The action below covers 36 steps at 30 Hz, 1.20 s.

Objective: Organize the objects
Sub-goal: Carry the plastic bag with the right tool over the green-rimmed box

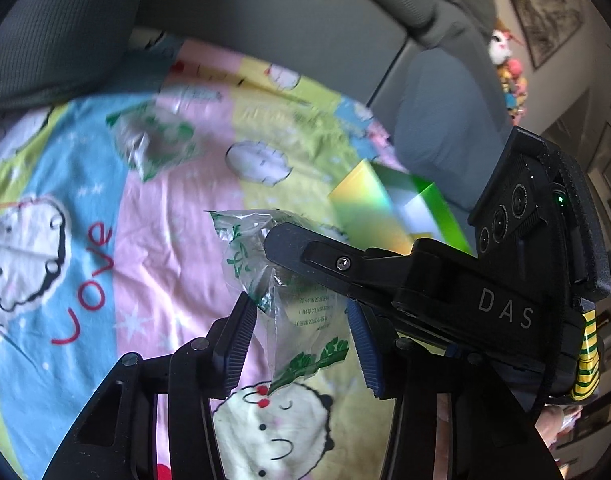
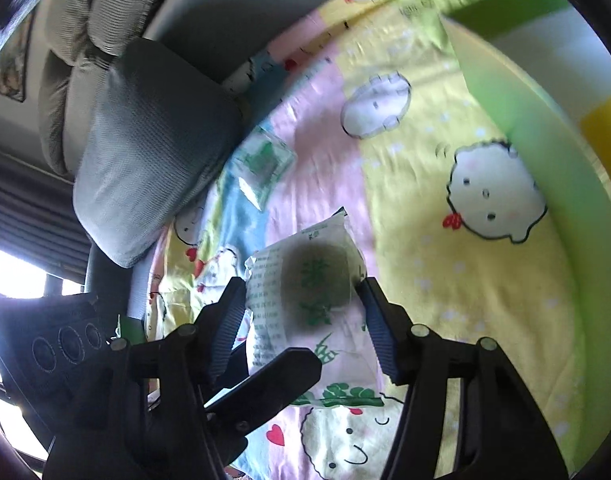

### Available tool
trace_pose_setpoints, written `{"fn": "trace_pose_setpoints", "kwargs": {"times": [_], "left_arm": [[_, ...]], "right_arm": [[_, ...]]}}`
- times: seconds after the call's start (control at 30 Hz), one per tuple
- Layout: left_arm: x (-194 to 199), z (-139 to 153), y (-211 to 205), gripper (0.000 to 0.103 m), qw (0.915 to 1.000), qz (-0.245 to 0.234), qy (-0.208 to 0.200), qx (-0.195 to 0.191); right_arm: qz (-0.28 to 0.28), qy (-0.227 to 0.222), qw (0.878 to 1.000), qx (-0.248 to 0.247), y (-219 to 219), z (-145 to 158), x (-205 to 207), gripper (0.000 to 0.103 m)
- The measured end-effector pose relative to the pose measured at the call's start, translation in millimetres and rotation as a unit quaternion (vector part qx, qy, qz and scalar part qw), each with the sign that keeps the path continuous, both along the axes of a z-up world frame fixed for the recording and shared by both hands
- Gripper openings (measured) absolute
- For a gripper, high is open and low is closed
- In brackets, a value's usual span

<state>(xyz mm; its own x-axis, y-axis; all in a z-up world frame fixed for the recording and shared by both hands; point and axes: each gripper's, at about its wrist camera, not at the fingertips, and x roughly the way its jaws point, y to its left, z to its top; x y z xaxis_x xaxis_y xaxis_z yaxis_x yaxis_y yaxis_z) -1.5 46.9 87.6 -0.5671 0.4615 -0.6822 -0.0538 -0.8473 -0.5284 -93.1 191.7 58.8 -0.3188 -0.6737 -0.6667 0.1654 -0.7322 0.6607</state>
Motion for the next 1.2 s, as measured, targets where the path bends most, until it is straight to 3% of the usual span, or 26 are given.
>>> {"fn": "trace_pose_setpoints", "kwargs": {"times": [0.27, 0.63, 1.0, 1.2], "left_arm": [[19, 45, 17, 0.048, 0.9967, -0.006, 0.081, -0.012], [20, 91, 77, 0.048, 0.9804, -0.056, 0.18, -0.059], [-3, 98, 153, 0.048, 0.9633, -0.148, 0.204, -0.091], [-19, 94, 184, 0.048, 0.9569, -0.195, 0.199, -0.082]], "right_arm": [[-0.016, 0.079, 0.997, -0.016, 16, 47, 24, 0.057], [-0.088, 0.157, 0.982, -0.059, 75, 92, 46, 0.058], [-0.193, 0.172, 0.961, -0.098, 149, 92, 58, 0.058], [-0.245, 0.167, 0.95, -0.1, 184, 89, 61, 0.058]]}}
